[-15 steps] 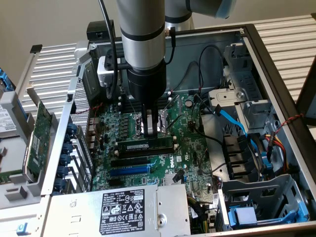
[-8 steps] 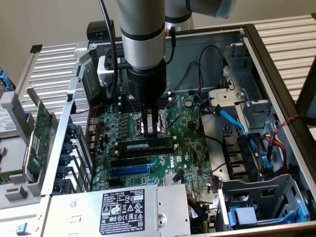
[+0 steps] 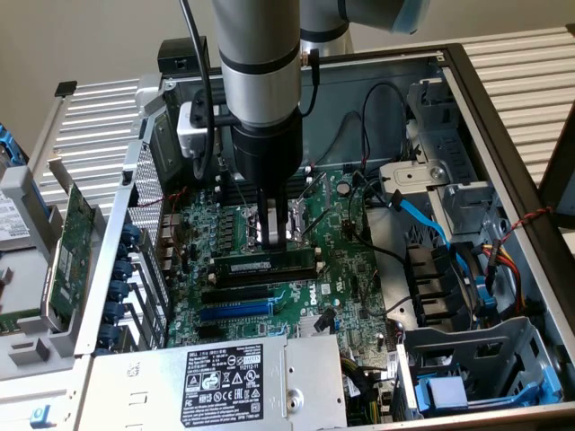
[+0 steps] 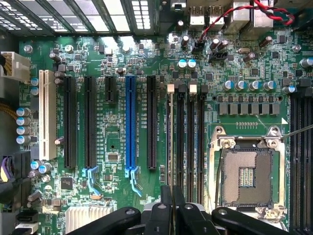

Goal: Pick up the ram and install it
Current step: 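Insert the ram into the slot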

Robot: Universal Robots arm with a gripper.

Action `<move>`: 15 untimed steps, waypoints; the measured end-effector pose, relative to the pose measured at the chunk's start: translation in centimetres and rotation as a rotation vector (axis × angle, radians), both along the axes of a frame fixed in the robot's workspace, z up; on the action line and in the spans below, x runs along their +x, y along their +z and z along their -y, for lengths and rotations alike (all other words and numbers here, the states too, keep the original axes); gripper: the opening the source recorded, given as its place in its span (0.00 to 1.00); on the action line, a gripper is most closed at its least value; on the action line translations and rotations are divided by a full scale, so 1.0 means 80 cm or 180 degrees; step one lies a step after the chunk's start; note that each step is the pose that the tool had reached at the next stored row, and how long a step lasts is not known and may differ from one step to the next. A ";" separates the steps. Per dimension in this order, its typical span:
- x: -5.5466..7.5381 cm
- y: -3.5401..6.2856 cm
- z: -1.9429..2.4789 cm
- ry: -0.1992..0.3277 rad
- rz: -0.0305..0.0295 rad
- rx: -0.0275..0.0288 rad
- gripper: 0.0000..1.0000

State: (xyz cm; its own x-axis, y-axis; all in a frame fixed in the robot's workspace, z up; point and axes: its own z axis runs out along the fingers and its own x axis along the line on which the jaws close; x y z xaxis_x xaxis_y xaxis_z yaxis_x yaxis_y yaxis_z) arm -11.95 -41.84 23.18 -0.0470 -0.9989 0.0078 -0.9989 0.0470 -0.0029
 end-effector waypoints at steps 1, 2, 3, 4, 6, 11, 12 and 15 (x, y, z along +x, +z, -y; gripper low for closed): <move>0.000 0.000 0.0000 0.0000 0.0000 0.0000 0.13; 0.000 -0.001 0.0000 0.0000 0.0000 0.0000 0.13; 0.000 -0.001 0.0000 0.0000 0.0000 -0.0001 0.13; 0.000 -0.001 0.0000 0.0000 0.0000 -0.0001 0.13; 0.000 -0.001 0.0000 0.0000 0.0001 0.0000 0.13; 0.000 -0.002 0.0000 0.0000 0.0001 0.0000 0.13; 0.000 -0.002 -0.0001 0.0000 0.0001 0.0000 0.13; 0.000 -0.002 -0.0003 0.0000 0.0001 0.0000 0.13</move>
State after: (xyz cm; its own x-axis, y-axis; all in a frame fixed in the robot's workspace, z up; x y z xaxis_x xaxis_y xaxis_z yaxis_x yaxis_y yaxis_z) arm -11.97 -41.82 23.06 -0.0469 -0.9989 0.0076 -0.9989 0.0469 -0.0034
